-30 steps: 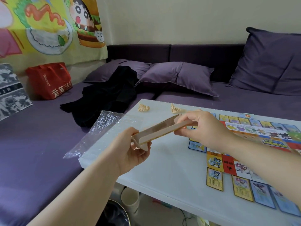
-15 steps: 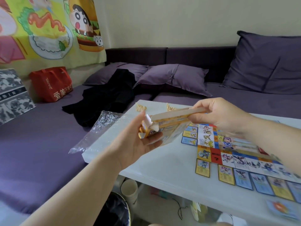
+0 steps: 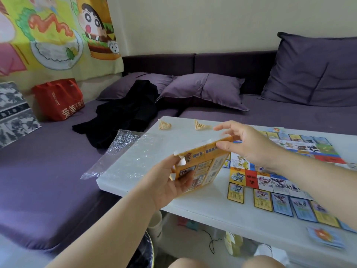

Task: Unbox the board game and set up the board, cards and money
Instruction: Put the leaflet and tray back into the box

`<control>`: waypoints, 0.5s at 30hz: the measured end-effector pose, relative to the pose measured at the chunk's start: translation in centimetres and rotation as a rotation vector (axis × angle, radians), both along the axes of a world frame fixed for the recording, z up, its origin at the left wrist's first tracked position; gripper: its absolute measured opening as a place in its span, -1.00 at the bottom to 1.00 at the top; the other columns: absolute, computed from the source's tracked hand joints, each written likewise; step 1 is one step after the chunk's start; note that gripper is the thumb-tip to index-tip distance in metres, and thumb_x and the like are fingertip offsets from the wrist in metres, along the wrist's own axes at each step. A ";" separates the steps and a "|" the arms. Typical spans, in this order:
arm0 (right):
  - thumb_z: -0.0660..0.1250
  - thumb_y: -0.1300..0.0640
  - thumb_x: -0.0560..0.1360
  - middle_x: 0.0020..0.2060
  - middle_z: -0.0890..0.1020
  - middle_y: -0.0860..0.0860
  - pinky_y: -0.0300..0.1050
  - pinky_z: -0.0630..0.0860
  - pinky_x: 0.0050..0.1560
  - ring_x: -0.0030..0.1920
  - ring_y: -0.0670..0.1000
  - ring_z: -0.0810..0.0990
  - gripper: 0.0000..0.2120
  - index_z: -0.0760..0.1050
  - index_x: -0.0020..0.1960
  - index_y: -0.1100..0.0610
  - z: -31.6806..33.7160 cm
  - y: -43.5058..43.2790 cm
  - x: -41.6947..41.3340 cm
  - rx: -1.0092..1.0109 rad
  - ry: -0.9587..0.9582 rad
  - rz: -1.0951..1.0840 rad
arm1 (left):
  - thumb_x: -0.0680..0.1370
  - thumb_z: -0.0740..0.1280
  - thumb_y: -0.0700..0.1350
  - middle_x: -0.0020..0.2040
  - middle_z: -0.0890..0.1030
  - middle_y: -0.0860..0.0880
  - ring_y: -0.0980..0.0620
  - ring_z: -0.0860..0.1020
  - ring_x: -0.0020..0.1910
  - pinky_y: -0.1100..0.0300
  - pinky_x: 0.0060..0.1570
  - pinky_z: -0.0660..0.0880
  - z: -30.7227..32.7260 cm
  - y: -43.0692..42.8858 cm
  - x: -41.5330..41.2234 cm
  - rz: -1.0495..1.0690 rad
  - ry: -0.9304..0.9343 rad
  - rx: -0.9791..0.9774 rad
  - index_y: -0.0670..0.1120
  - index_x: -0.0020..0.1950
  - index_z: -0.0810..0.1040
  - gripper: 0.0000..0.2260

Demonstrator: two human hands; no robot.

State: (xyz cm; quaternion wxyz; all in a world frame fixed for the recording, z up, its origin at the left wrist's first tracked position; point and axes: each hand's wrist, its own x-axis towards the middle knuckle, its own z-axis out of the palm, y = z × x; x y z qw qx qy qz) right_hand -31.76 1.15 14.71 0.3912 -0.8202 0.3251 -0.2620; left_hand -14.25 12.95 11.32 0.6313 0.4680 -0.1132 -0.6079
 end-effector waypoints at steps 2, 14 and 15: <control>0.31 0.10 0.54 -0.01 0.54 -0.17 -0.44 0.40 -0.15 -0.02 -0.21 0.51 -0.85 0.52 0.06 -0.11 -0.1 0.0 0.6 -0.102 0.048 0.002 | 0.52 0.33 -0.13 -0.07 0.55 -0.20 -0.09 0.57 -0.26 0.13 -0.30 0.59 0.3 0.0 0.1 -0.004 0.012 0.000 -0.19 0.05 0.45 -0.82; 0.31 0.05 0.53 -0.05 0.55 -0.13 -0.39 0.32 -0.20 -0.08 -0.20 0.51 -0.90 0.60 -0.08 -0.08 0.7 -0.9 1.2 -0.110 0.174 0.008 | 0.27 0.47 0.11 -0.05 0.60 -0.22 -0.20 0.59 -0.07 0.07 -0.07 0.60 0.1 -0.1 0.5 -0.061 0.035 -0.010 -0.27 0.20 0.52 -0.37; 0.31 0.05 0.54 -0.08 0.56 -0.14 -0.38 0.33 -0.21 -0.10 -0.20 0.51 -0.91 0.60 -0.08 -0.07 0.7 -0.9 1.3 -0.103 0.177 0.006 | 0.24 0.48 0.10 -0.02 0.59 -0.22 -0.20 0.58 -0.07 0.07 -0.10 0.62 0.2 -0.2 0.5 -0.070 0.022 -0.008 -0.26 0.21 0.50 -0.33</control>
